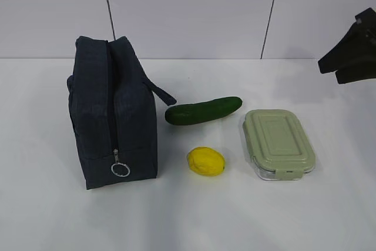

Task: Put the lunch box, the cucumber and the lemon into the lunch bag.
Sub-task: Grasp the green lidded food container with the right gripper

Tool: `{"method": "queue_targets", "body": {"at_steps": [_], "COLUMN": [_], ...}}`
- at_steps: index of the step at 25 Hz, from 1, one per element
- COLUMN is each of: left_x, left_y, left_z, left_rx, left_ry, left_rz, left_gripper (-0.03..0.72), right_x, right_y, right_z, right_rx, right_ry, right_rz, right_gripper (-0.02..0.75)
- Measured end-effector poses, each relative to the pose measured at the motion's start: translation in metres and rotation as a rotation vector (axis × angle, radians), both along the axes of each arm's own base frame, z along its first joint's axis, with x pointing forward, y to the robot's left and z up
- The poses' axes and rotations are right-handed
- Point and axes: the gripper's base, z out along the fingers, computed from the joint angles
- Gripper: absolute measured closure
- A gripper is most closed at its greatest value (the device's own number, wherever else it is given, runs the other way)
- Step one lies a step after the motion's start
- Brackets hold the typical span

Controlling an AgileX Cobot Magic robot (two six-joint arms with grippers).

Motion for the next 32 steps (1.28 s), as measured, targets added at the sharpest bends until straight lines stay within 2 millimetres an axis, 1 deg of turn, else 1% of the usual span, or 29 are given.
{"method": "queue_targets", "body": {"at_steps": [3,9,20,25,30,32], "left_x": [0.0,0.0,0.0,0.0,0.0,0.0], "left_y": [0.0,0.0,0.0,0.0,0.0,0.0], "left_z": [0.0,0.0,0.0,0.0,0.0,0.0], "left_rx": [0.0,0.0,0.0,0.0,0.0,0.0], "left_ry": [0.0,0.0,0.0,0.0,0.0,0.0], "left_rz": [0.0,0.0,0.0,0.0,0.0,0.0], "left_gripper": [0.223,0.223,0.223,0.223,0.223,0.223], "right_x": [0.006,0.017,0.035,0.04,0.042,0.044], "right_y": [-0.006,-0.01,-0.017,-0.018,-0.019,-0.018], "right_z": [-0.011,-0.036,-0.077,-0.087,-0.087,-0.09], "right_rx": [0.004,-0.004,-0.016,-0.031,-0.046,-0.038], "right_ry": [0.012,0.028,0.074,0.048,0.003,-0.002], "right_rz": [0.007,0.047,0.003,0.029,0.047,0.048], "right_gripper": [0.303,0.302,0.302,0.302,0.302,0.29]}}
